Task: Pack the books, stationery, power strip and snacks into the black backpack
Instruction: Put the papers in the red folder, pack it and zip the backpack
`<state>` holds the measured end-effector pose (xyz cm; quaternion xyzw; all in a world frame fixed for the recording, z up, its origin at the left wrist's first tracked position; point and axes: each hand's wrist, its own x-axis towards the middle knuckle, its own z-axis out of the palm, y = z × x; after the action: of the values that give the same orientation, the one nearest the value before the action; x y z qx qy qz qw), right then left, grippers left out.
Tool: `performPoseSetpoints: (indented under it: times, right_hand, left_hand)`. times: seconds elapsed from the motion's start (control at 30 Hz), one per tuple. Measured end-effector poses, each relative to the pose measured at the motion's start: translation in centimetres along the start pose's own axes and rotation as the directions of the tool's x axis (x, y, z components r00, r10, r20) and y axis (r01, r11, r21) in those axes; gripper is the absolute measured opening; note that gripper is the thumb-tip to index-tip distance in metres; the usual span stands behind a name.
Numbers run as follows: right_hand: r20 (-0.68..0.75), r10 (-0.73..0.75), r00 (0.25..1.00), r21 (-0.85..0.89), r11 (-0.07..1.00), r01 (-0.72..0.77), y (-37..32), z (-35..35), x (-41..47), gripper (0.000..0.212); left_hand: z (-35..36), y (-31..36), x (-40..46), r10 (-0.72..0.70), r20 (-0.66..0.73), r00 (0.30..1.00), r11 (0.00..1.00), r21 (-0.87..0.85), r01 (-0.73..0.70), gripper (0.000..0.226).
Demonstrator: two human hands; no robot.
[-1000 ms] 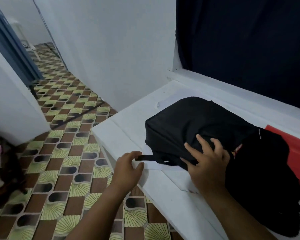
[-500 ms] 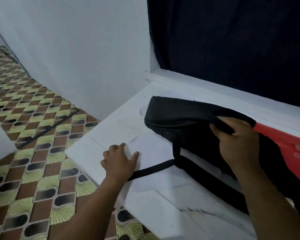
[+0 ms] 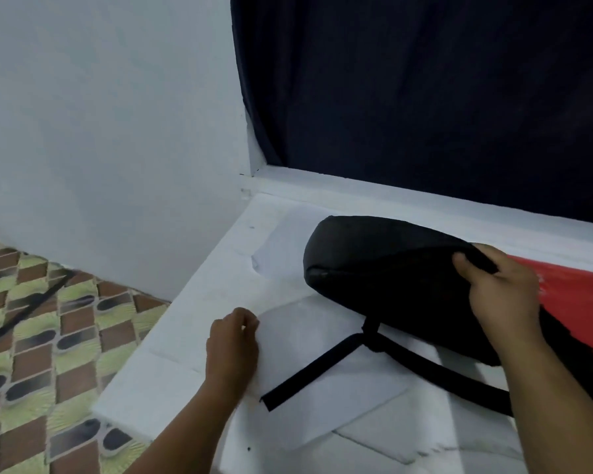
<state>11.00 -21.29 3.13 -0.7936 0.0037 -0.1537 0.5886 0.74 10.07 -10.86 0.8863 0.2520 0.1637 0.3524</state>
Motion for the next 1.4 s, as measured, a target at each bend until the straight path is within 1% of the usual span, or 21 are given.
performPoseSetpoints:
  times: [0.07,0.17,0.3,0.37,0.43,0.5,0.57,0.7,0.8,0.87,0.9,0.97,1.03,1.1,1.13,1.2,1.23,1.27,1.3,1.37,1.4]
  right_hand:
    - [-0.035,0.011,0.999,0.019,1.000,-0.011,-0.3,0.2,0.1,0.013]
    - [-0.082,0.019,0.996,0.057,0.998,-0.014,-0.5,0.5,0.1,0.021]
    - [-0.072,0.027,0.997,0.035,0.999,-0.025,-0.5,1.3,-0.9,0.023]
    - [-0.051,0.021,0.998,-0.011,1.000,-0.021,-0.1,1.5,-1.8,0.025]
    - [-0.003,-0.005,1.000,-0.046,0.999,0.005,0.3,1.3,-2.7,0.030]
    - [0.072,0.010,0.997,-0.044,0.999,-0.007,0.7,1.2,-3.7,0.044]
    - [0.136,0.025,0.990,-0.051,0.999,-0.018,1.4,1.1,-4.6,0.051]
    - [0.240,-0.038,0.970,-0.175,0.981,0.082,2.7,1.3,-6.1,0.059]
    - [0.329,-0.061,0.942,-0.308,0.936,0.168,3.9,1.1,-7.3,0.052]
    - [0.404,-0.042,0.914,-0.405,0.888,0.220,4.6,0.8,-8.3,0.040]
    - [0.439,-0.010,0.899,-0.444,0.867,0.226,4.6,0.7,-8.9,0.046]
    - [0.497,0.060,0.866,-0.463,0.862,0.206,4.1,0.4,-9.9,0.069]
    - [0.520,0.114,0.847,-0.424,0.895,0.140,3.0,0.2,-10.6,0.078]
    - [0.480,0.157,0.863,-0.304,0.953,-0.004,1.6,0.5,-11.3,0.077]
    - [0.453,0.167,0.876,-0.188,0.978,-0.089,0.8,0.9,-11.5,0.082]
    - [0.402,0.173,0.899,0.118,0.964,-0.239,-0.2,1.5,-11.7,0.102]
    - [0.369,0.170,0.914,0.227,0.937,-0.266,-1.0,1.7,-11.8,0.104]
    - [0.332,0.181,0.926,0.296,0.912,-0.285,-2.1,1.7,-11.8,0.096]
    - [0.289,0.219,0.932,0.332,0.890,-0.312,-2.9,1.7,-11.8,0.077]
    - [0.226,0.288,0.931,0.336,0.874,-0.352,-3.9,1.6,-11.4,0.037]
    - [0.204,0.315,0.927,0.302,0.881,-0.365,-4.0,1.6,-11.0,0.025]
  left_hand:
    - [-1.3,-0.5,0.8,0.008,-0.042,0.999,0.997,-0.077,-0.011,0.017]
    - [-3.9,-1.9,2.3,-0.029,-0.145,0.989,0.989,-0.147,0.008,0.013]
    - [-7.6,-5.2,5.1,-0.211,-0.266,0.940,0.951,-0.278,0.135,0.010]
    - [-9.4,-6.0,6.2,-0.273,-0.309,0.911,0.919,-0.363,0.152,0.010]
    - [-11.0,-6.2,7.2,-0.285,-0.368,0.885,0.904,-0.410,0.121,0.012]
    - [-12.2,-5.5,8.1,-0.289,-0.427,0.857,0.884,-0.463,0.067,0.014]
    - [-13.0,-3.8,8.3,-0.275,-0.446,0.852,0.843,-0.537,-0.009,0.016]
    - [-13.9,0.8,8.2,-0.236,-0.438,0.868,0.714,-0.684,-0.151,0.024]
    - [-14.3,3.8,8.2,-0.264,-0.402,0.877,0.575,-0.795,-0.191,0.026]
    - [-14.1,5.3,8.4,-0.312,-0.319,0.895,0.461,-0.875,-0.151,0.029]
    - [-13.9,6.0,8.5,-0.338,-0.259,0.905,0.396,-0.911,-0.113,0.031]
    - [-13.3,7.4,8.3,-0.366,-0.132,0.921,0.255,-0.966,-0.037,0.034]
    - [-12.0,8.8,7.6,-0.356,-0.009,0.935,0.179,-0.982,0.059,0.035]
    - [-10.0,10.2,6.1,-0.331,0.093,0.939,0.190,-0.968,0.162,0.036]
    - [-8.7,10.5,5.3,-0.319,0.127,0.939,0.220,-0.954,0.204,0.036]
    - [-6.3,11.1,3.2,-0.280,0.152,0.948,0.308,-0.921,0.239,0.028]
    - [-5.3,11.3,2.0,-0.252,0.141,0.957,0.384,-0.894,0.233,0.023]
    - [-4.5,11.5,0.9,-0.207,0.117,0.971,0.478,-0.854,0.205,0.019]
    - [-4.0,11.8,0.0,-0.152,0.090,0.984,0.563,-0.811,0.161,0.017]
    - [-3.5,12.1,-1.0,-0.053,0.048,0.997,0.654,-0.753,0.071,0.018]
    - [-3.4,12.3,-1.2,-0.019,0.048,0.999,0.682,-0.729,0.048,0.019]
